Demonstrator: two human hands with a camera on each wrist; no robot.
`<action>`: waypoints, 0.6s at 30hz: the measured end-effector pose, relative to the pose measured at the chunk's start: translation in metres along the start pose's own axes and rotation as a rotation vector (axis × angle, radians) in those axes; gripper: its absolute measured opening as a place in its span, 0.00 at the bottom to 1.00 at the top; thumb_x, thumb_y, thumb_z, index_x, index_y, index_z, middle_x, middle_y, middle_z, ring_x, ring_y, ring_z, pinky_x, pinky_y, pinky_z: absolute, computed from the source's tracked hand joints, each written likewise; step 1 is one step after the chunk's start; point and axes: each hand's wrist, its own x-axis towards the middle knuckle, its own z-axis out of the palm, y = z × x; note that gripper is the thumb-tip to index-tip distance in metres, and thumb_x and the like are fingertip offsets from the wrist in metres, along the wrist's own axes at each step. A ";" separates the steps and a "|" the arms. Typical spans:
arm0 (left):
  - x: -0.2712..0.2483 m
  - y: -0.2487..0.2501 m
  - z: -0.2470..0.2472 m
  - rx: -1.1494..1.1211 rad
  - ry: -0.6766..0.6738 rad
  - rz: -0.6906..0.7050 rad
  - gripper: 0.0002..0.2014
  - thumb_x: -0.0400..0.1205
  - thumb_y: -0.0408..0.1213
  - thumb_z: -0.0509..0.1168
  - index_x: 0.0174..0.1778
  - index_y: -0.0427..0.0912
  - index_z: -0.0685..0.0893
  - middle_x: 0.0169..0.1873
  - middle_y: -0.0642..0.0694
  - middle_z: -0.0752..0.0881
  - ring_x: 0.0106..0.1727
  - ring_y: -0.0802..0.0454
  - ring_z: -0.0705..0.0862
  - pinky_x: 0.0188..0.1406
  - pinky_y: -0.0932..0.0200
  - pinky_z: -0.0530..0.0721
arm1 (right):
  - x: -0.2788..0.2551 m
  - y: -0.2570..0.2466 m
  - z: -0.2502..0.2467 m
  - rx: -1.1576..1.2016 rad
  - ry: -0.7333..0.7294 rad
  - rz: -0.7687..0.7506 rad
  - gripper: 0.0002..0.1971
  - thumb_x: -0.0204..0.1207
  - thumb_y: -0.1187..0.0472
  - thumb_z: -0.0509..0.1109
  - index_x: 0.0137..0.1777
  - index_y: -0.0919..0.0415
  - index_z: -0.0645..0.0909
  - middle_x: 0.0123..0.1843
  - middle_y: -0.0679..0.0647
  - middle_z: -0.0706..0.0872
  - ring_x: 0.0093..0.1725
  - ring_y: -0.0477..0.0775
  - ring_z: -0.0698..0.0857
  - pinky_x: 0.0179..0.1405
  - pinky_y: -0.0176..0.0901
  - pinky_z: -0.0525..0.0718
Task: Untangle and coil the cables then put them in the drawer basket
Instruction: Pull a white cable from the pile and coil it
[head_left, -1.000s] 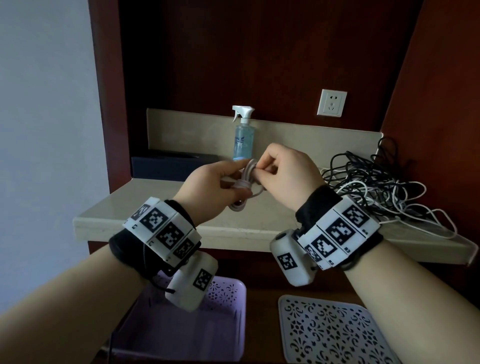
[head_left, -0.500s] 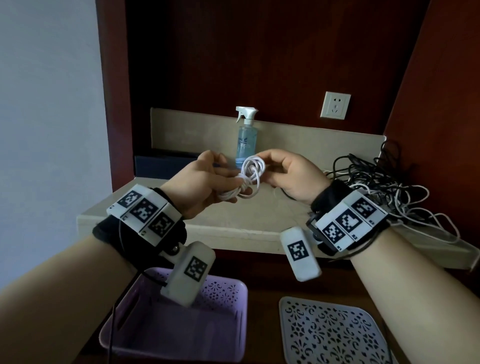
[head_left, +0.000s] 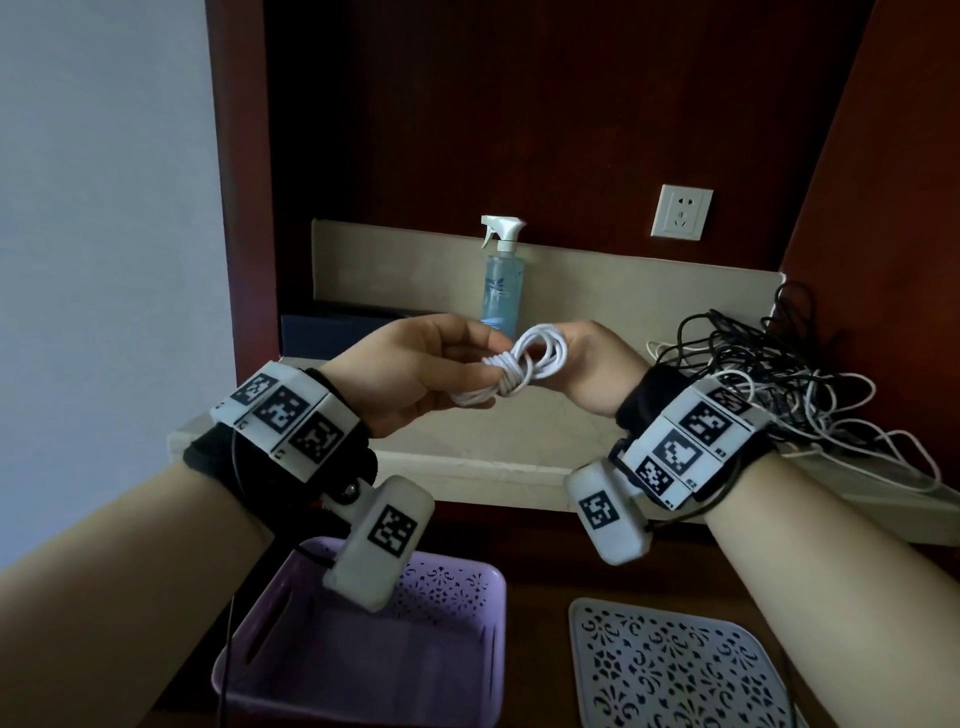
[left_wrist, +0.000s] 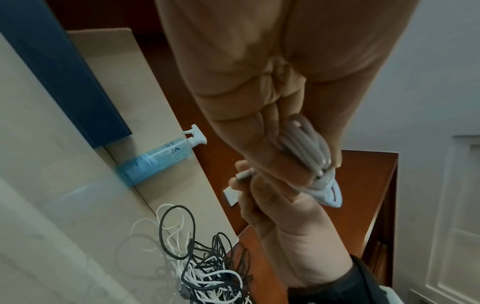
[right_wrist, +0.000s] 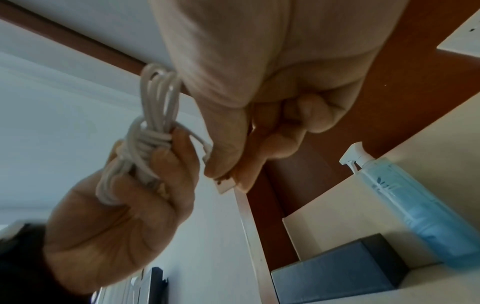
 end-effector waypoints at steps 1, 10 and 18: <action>0.001 0.001 0.001 0.004 0.006 -0.003 0.10 0.73 0.21 0.63 0.46 0.37 0.82 0.34 0.47 0.89 0.34 0.56 0.87 0.35 0.65 0.85 | 0.001 -0.002 0.000 -0.042 -0.017 0.014 0.08 0.71 0.68 0.74 0.38 0.54 0.83 0.36 0.47 0.84 0.36 0.34 0.80 0.42 0.32 0.75; 0.013 -0.004 -0.005 0.168 0.201 -0.075 0.09 0.76 0.22 0.67 0.44 0.41 0.84 0.39 0.45 0.88 0.33 0.59 0.88 0.34 0.67 0.86 | 0.003 0.005 -0.020 -0.234 0.117 0.099 0.15 0.81 0.67 0.60 0.64 0.57 0.81 0.62 0.54 0.79 0.55 0.51 0.81 0.47 0.25 0.74; 0.016 -0.005 -0.010 -0.066 0.128 -0.135 0.13 0.80 0.21 0.60 0.58 0.31 0.82 0.49 0.38 0.87 0.46 0.50 0.88 0.42 0.65 0.87 | 0.001 0.008 -0.017 -0.250 0.027 -0.007 0.17 0.77 0.73 0.63 0.61 0.57 0.81 0.58 0.50 0.77 0.56 0.47 0.77 0.52 0.16 0.68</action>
